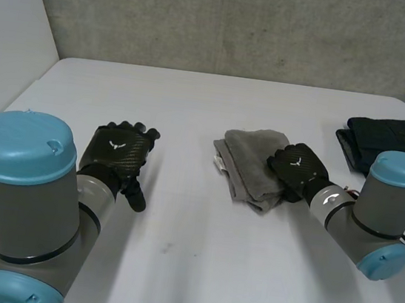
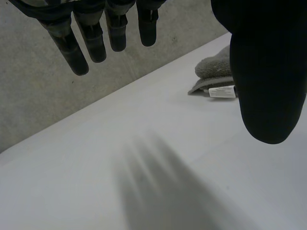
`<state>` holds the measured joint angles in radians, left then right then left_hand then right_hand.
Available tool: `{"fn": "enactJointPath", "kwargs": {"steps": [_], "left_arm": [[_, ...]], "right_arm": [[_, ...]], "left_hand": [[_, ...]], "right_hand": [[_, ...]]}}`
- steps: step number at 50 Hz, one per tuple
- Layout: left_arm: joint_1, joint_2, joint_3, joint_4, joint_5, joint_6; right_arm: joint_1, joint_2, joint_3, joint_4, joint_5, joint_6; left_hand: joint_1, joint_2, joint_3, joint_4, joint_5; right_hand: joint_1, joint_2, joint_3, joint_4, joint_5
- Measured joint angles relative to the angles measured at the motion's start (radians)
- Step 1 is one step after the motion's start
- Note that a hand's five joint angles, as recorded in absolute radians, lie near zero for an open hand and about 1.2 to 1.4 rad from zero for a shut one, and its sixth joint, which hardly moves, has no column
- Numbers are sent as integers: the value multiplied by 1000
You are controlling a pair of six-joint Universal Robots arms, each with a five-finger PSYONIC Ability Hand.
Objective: Fold the laundry.
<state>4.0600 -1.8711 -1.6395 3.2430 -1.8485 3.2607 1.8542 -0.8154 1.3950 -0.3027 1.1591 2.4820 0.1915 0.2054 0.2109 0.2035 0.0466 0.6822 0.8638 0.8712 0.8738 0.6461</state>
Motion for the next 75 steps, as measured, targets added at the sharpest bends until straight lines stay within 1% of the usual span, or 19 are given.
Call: {"fn": "enactJointPath", "kwargs": {"steps": [1,2,4,14,20,26,34,41,49,55,58,62,65,69,70,73,75], "left_arm": [[0,0,0,0,0,0],[0,0,0,0,0,0],[0,0,0,0,0,0],[5,0,0,0,0,0],[8,0,0,0,0,0],[8,-1,0,0,0,0],[9,-6,0,1,0,0],[13,-13,0,1,0,-1],[14,-16,2,1,0,-1],[14,-18,5,1,0,0],[14,-21,5,1,0,0],[14,-24,6,1,0,0],[14,-26,6,1,0,0],[14,-27,6,1,0,0],[14,-27,6,1,0,0],[14,-28,6,1,0,0],[13,-29,5,1,0,0]], "right_arm": [[1,3,-4,0,0,0],[2,5,-7,0,0,0],[3,10,-15,0,0,0],[5,29,-69,-1,-2,-17],[2,61,-154,0,-4,-101],[-7,99,-240,3,-4,-216],[-23,140,-313,6,-3,-280],[-85,207,-418,13,-3,-322],[-140,241,-493,27,1,-347],[-171,224,-544,28,22,-332],[-189,199,-564,25,36,-301],[-220,161,-579,11,46,-217],[-260,139,-587,-10,48,-117],[-303,138,-589,-18,44,-54],[-329,145,-588,-15,41,-37],[-356,156,-586,-9,36,-28],[-411,188,-577,14,23,-30]], "left_hand": [[0,0,0,0,0],[0,0,0,0,0],[0,0,0,0,0],[0,0,0,0,0],[0,0,0,0,0],[0,0,0,0,0],[0,0,0,0,0],[0,0,0,0,0],[0,0,0,0,0],[0,0,0,0,0],[0,0,0,0,0],[0,0,0,0,0],[0,0,0,0,0],[0,0,0,0,0],[0,0,0,0,0],[0,0,0,0,0],[0,0,0,0,0]], "right_hand": [[52,82,80,73,70],[126,204,180,195,183],[180,285,256,297,270],[202,294,270,310,275],[216,294,271,310,275],[216,294,271,310,275],[216,294,270,314,275],[216,294,270,314,275],[216,294,270,314,275],[216,294,270,314,275],[216,294,271,314,275],[216,294,271,314,275],[216,294,271,314,275],[216,294,271,314,274],[216,294,271,314,274],[216,294,271,314,274],[216,305,285,314,274]]}}
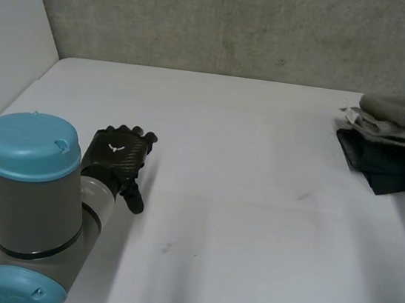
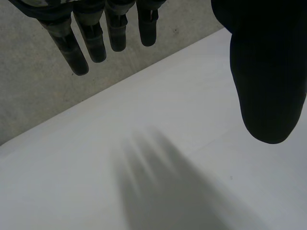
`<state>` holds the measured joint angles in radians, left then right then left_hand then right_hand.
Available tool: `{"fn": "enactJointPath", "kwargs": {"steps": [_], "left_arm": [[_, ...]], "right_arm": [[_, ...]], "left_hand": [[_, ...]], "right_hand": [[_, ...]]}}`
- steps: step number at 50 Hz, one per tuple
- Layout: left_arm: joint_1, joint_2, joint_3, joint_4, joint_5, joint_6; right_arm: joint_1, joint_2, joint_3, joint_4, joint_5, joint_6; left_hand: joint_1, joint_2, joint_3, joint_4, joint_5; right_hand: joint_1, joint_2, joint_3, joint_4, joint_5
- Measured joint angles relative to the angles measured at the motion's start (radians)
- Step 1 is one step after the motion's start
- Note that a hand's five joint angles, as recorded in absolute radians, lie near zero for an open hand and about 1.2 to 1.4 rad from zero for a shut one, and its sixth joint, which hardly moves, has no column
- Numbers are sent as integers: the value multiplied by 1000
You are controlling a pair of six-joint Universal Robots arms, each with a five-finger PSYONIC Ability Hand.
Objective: Fold the laundry.
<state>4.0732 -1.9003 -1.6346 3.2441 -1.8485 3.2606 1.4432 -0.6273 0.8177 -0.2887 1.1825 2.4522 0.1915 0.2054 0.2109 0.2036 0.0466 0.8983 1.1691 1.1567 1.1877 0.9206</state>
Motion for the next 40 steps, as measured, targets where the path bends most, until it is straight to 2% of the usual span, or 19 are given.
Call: {"fn": "enactJointPath", "kwargs": {"steps": [9,22,25,26,27,28,31,32,33,40], "left_arm": [[-1,-4,0,0,0,0],[0,-8,1,0,0,1],[0,-8,2,0,0,1],[0,-9,2,0,0,1],[0,-9,2,0,0,1],[0,-9,2,0,0,1],[-1,-11,2,0,0,1],[-1,-12,2,0,0,1],[-1,-12,2,0,0,1],[-2,-10,0,-1,0,0]], "right_arm": [[-65,32,60,35,-19,-55],[-76,-61,228,42,-26,-68],[-77,-76,245,44,-31,-50],[-78,-84,251,46,-33,-35],[-78,-89,253,47,-33,-25],[-80,-100,258,49,-35,-2],[-85,-131,266,54,-36,59],[-88,-151,269,55,-36,94],[-90,-166,271,57,-36,123],[-100,-276,272,72,-7,287]], "left_hand": [[0,0,0,0,0],[0,0,0,0,0],[0,0,0,0,0],[0,0,0,0,0],[0,0,0,0,0],[0,0,0,0,0],[0,0,0,0,0],[0,0,0,0,0],[0,0,0,0,0],[0,0,0,0,0]], "right_hand": [[-1,1,12,0,0],[0,-16,-1,-20,-3],[-216,-361,-343,-351,-265],[-378,-580,-548,-577,-481],[-398,-607,-576,-605,-508],[-499,-737,-710,-739,-642],[-556,-795,-781,-807,-712],[-671,-915,-909,-937,-835],[-691,-944,-937,-952,-852],[-694,-950,-942,-953,-856]]}}
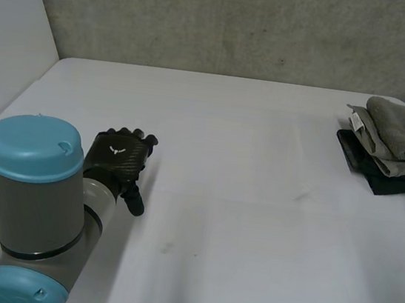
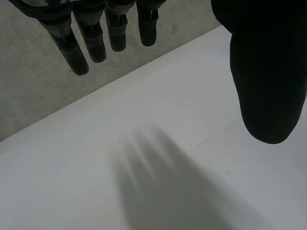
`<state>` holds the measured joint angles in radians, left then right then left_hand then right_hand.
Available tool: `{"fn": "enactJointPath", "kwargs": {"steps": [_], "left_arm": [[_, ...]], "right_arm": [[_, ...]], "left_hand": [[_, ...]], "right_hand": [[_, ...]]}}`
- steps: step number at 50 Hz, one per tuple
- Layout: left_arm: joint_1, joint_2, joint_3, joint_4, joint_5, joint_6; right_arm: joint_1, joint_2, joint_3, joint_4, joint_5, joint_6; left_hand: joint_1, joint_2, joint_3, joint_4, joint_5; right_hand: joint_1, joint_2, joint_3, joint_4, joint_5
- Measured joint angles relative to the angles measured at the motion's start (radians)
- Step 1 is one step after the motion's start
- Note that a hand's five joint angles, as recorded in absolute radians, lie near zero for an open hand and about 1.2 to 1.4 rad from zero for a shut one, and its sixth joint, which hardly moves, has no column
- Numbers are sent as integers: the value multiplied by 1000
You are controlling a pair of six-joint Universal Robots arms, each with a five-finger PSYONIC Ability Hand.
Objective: Fold the laundry.
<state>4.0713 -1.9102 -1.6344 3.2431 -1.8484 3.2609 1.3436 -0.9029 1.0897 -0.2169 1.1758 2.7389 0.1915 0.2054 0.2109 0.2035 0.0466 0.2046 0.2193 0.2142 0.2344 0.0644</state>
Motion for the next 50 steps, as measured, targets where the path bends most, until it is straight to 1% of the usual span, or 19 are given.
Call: {"fn": "enactJointPath", "kwargs": {"steps": [3,7,8,9,12,14,18,21,22,24,28,29,33,38,40,42,44,46,50], "left_arm": [[0,5,-2,0,0,0],[0,12,-3,0,-1,-1],[0,12,-3,0,-1,-1],[0,14,-4,0,-1,-1],[0,23,-4,0,-1,-1],[0,32,-5,0,-2,-1],[5,48,-5,0,-3,-2],[19,78,-5,1,-3,-3],[19,78,-5,1,-3,-3],[35,103,-5,3,-3,-3],[58,138,-6,6,-3,-3],[60,142,-5,6,-3,-3],[86,188,-4,7,-2,-2],[109,228,2,7,1,1],[109,228,2,7,1,1],[119,244,7,6,3,2],[120,246,8,6,4,2],[124,251,11,5,17,2],[126,253,11,4,39,0]], "right_arm": [[0,-36,-13,28,56,32],[4,-70,-51,82,168,39],[4,-70,-51,82,168,39],[5,-76,-59,93,190,38],[14,-112,-99,143,284,34],[28,-132,-110,158,311,35],[74,-165,-115,169,332,44],[160,-213,-107,171,340,66],[160,-213,-107,171,340,66],[232,-251,-89,172,346,92],[336,-302,-45,172,357,135],[344,-305,-41,172,357,138],[471,-350,52,171,373,173],[586,-380,193,162,399,184],[586,-380,193,162,399,184],[643,-390,290,143,419,184],[652,-391,308,137,422,184],[686,-399,390,99,433,180],[699,-408,443,58,435,177]], "left_hand": [[0,0,0,0,0],[0,0,0,0,0],[0,0,0,0,0],[0,0,0,0,0],[0,0,0,0,0],[0,0,0,0,0],[0,0,0,0,0],[0,0,0,0,0],[0,0,0,0,0],[0,0,0,0,0],[0,0,0,0,0],[0,0,0,0,0],[0,0,0,0,0],[0,0,0,0,0],[0,0,0,0,0],[0,0,0,0,0],[0,0,0,0,0],[0,-1,0,0,0],[0,-1,0,0,0]], "right_hand": [[0,0,0,0,0],[0,0,0,0,0],[0,0,0,0,0],[0,0,0,0,0],[0,0,0,0,0],[0,0,0,0,0],[0,0,0,0,0],[0,0,0,0,0],[0,0,0,0,0],[0,0,0,0,0],[0,0,0,0,0],[0,0,0,0,0],[0,0,0,0,0],[0,0,0,0,0],[0,0,0,0,0],[0,0,0,0,0],[0,0,0,0,0],[0,0,0,0,0],[0,0,0,0,0]]}}
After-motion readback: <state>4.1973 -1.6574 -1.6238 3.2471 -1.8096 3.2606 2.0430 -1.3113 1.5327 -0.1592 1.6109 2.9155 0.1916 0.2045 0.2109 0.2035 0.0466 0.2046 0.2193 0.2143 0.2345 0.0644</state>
